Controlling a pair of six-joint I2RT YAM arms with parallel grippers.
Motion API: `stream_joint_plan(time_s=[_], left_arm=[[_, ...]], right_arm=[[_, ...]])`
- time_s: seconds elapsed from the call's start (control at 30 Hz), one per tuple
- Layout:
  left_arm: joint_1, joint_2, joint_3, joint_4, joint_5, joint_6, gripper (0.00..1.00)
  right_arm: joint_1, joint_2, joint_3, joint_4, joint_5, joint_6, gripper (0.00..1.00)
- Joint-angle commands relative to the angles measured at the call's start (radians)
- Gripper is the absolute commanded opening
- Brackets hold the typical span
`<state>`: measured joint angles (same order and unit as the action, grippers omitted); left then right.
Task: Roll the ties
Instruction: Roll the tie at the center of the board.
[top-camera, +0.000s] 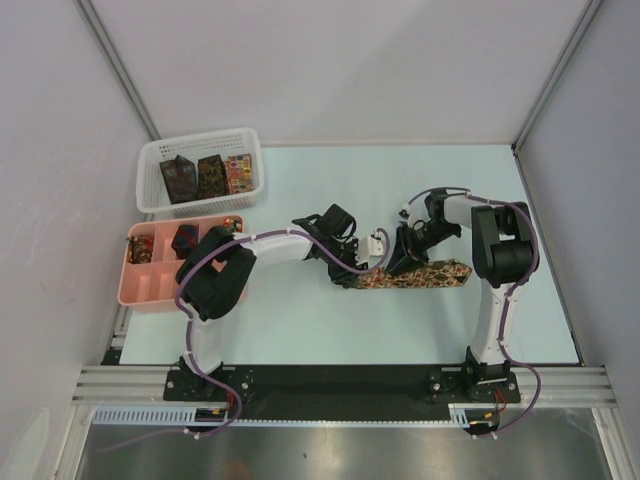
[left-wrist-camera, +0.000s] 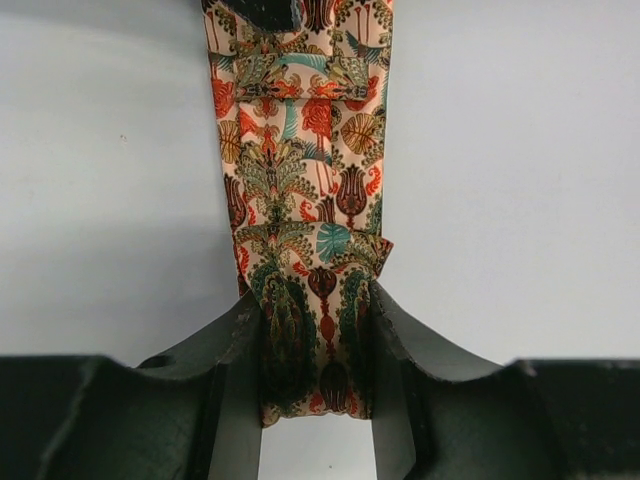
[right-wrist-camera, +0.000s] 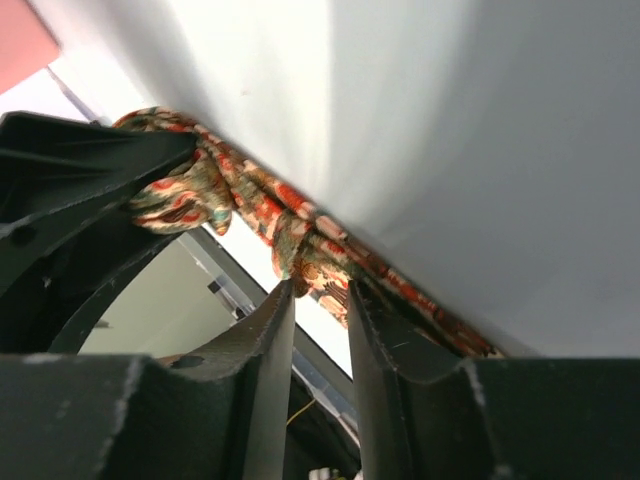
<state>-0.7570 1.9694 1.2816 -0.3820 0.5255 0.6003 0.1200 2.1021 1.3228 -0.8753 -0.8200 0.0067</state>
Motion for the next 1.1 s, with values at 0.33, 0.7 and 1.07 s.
stream_joint_plan(time_s=[0.33, 0.7, 1.07], left_arm=[[0.001, 0.028, 0.056, -0.149, -0.078, -0.020, 0.31], [0.001, 0.031, 0.058, -0.143, -0.068, -0.025, 0.32], [0.001, 0.032, 0.058, -0.141, -0.059, -0.023, 0.32]], right_arm=[[0.156, -0.085, -0.137, 0.426, -0.324, 0.309, 0.33], [0.205, -0.100, -0.304, 0.835, -0.303, 0.571, 0.50], [0.199, -0.119, -0.402, 1.121, -0.271, 0.773, 0.31]])
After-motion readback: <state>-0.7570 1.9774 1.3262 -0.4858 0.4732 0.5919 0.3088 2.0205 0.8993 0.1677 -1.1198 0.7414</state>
